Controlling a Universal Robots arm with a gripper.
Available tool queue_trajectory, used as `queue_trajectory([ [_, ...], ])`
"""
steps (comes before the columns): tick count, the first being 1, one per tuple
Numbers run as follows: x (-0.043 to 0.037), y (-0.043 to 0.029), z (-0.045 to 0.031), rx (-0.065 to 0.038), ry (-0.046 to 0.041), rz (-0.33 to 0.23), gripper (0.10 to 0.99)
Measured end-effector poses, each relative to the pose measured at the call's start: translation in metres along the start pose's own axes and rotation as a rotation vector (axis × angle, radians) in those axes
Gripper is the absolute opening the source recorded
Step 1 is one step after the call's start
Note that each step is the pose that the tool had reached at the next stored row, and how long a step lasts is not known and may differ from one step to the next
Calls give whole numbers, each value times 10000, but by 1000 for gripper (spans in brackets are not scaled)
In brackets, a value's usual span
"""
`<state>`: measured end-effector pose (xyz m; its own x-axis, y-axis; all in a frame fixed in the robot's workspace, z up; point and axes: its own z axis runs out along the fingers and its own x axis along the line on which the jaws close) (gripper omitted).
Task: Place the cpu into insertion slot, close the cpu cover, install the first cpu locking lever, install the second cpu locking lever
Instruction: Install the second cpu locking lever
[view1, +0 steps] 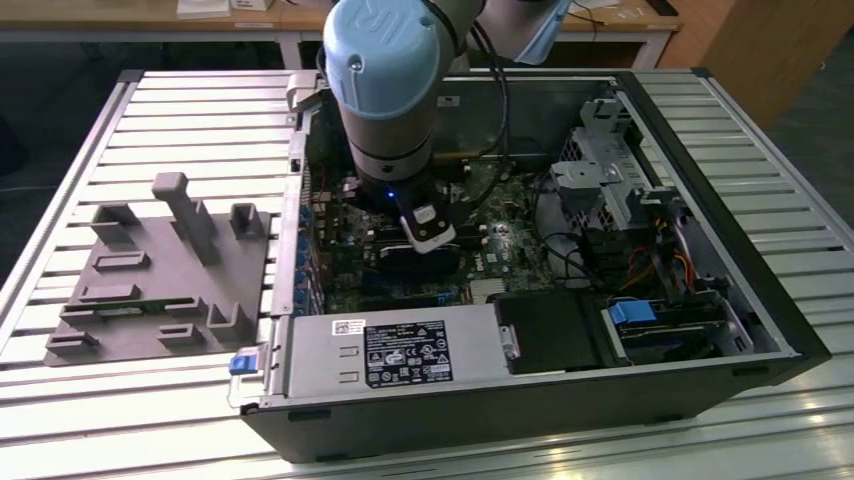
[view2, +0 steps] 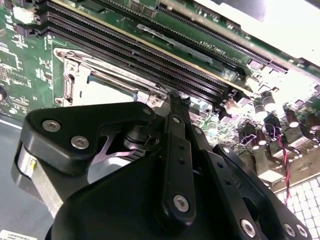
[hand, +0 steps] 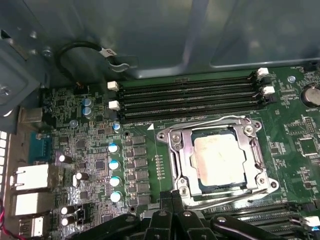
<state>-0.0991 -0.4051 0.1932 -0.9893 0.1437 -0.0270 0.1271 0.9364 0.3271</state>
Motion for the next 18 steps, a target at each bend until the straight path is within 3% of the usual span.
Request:
queue_trajectory([
  [6,0,-1,3,-45,7,3,102],
  [9,0,-2,4,-180,23,12,102],
  [12,0,1,-4,-203,25,14,102],
  [18,-5,53,-155,-203,26,14,102],
])
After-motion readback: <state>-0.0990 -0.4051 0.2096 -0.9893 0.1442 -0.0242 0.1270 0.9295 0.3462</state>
